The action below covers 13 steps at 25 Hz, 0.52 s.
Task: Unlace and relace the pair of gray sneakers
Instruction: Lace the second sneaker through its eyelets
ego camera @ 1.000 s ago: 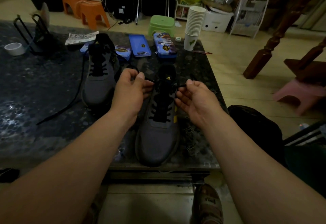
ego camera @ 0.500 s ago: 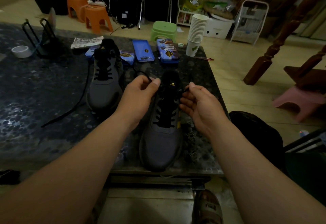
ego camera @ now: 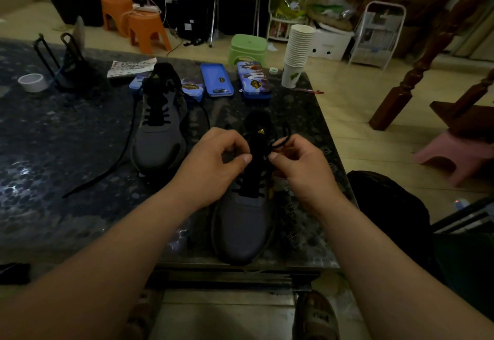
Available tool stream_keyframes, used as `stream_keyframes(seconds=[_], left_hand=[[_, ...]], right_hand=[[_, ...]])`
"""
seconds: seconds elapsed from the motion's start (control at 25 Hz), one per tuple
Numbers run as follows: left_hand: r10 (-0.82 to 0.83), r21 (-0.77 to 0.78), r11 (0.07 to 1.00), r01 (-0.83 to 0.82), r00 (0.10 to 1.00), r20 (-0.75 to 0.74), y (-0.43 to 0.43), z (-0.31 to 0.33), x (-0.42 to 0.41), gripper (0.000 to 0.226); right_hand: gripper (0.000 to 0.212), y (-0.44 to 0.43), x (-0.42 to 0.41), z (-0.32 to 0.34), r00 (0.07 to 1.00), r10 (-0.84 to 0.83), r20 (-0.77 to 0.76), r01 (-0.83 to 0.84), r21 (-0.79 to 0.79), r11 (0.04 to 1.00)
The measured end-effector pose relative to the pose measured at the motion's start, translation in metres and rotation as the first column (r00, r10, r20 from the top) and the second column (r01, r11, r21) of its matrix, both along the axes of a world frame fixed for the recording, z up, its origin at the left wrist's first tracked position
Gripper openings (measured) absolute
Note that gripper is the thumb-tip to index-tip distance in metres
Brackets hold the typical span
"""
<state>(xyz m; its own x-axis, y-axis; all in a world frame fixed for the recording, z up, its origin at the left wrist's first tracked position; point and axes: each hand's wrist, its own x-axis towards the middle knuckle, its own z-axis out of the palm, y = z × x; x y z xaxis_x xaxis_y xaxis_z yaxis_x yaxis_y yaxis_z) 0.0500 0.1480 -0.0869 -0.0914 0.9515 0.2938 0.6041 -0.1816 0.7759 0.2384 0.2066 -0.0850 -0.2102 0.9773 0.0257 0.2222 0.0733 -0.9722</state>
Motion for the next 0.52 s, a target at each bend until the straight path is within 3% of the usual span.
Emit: stream_keyframes(seconds=[0.16,0.28,0.4,0.52], left_hand=[[0.100,-0.044,0.995,-0.095,0.984,0.144,0.004,0.003,-0.002,0.006],[0.181,-0.059,0.983,-0.176,0.978,0.104,0.010,0.001,0.000,0.003],[0.164,0.004,0.986,-0.165,0.985,0.054,0.011,0.001,0.004,0.003],[0.145,0.073,0.987,-0.141,0.988,-0.051,0.012,-0.001,0.003,0.008]], right_hand=[[0.005,-0.001,0.002,-0.001,0.975,-0.069,0.211,0.013,0.254,0.967],[0.014,0.002,0.002,-0.002,0.908,-0.119,0.402,-0.063,0.411,0.909],[0.016,0.002,0.002,-0.003,0.887,-0.135,0.442,-0.068,0.414,0.908],[0.012,-0.001,0.000,-0.002,0.922,-0.122,0.367,-0.013,0.346,0.938]])
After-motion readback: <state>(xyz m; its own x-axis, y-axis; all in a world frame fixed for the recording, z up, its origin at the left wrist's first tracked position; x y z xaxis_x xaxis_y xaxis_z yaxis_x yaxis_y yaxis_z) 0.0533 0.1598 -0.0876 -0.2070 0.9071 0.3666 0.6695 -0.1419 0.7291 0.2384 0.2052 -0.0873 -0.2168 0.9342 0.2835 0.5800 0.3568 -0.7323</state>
